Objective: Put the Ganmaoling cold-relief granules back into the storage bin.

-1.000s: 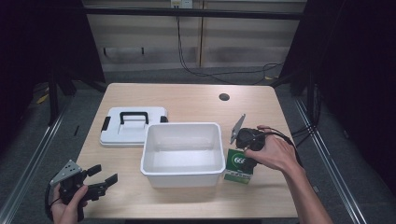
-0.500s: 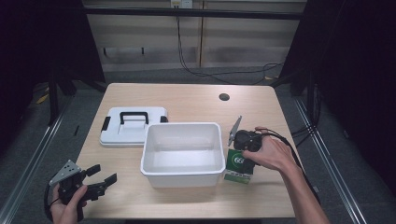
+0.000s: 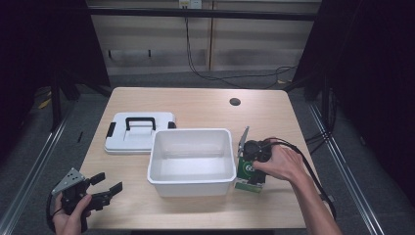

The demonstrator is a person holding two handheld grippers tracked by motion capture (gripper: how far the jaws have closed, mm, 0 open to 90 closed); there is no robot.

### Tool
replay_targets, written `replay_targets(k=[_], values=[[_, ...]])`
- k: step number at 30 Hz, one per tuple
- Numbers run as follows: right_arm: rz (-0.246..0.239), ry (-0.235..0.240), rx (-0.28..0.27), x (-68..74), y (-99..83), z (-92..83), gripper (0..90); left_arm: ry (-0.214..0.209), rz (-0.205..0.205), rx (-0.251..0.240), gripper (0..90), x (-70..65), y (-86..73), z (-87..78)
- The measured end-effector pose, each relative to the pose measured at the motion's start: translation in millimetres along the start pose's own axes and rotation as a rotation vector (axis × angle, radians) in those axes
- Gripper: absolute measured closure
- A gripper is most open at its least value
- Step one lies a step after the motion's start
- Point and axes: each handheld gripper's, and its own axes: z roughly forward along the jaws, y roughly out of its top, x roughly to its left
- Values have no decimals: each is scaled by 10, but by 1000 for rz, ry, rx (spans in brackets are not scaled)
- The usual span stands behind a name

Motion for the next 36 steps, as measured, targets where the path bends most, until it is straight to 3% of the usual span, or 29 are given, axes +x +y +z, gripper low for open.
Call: replay_targets(k=[2,5,15,23,27,29,36], values=[[21,5,17,12,11,16,121,-2,-4,-1,161,1,-1,-1],[2,2,15,-5,19,35,120,-3,-4,-2,160,-1,-1,-3],[28,34,39,-41,48,78,127,-3,-1,-3,161,7,3,-14],[27,31,50,-55,49,61,150,-7,6,-1,161,4,6,-16],[27,22,84,-39,63,44,155,-5,3,-2,161,6,4,-11],[8,13,89,-40,78,39,157,-6,4,-1,161,6,4,-12],[20,21,86,-38,77,-14,158,-9,0,1,161,5,4,-10]])
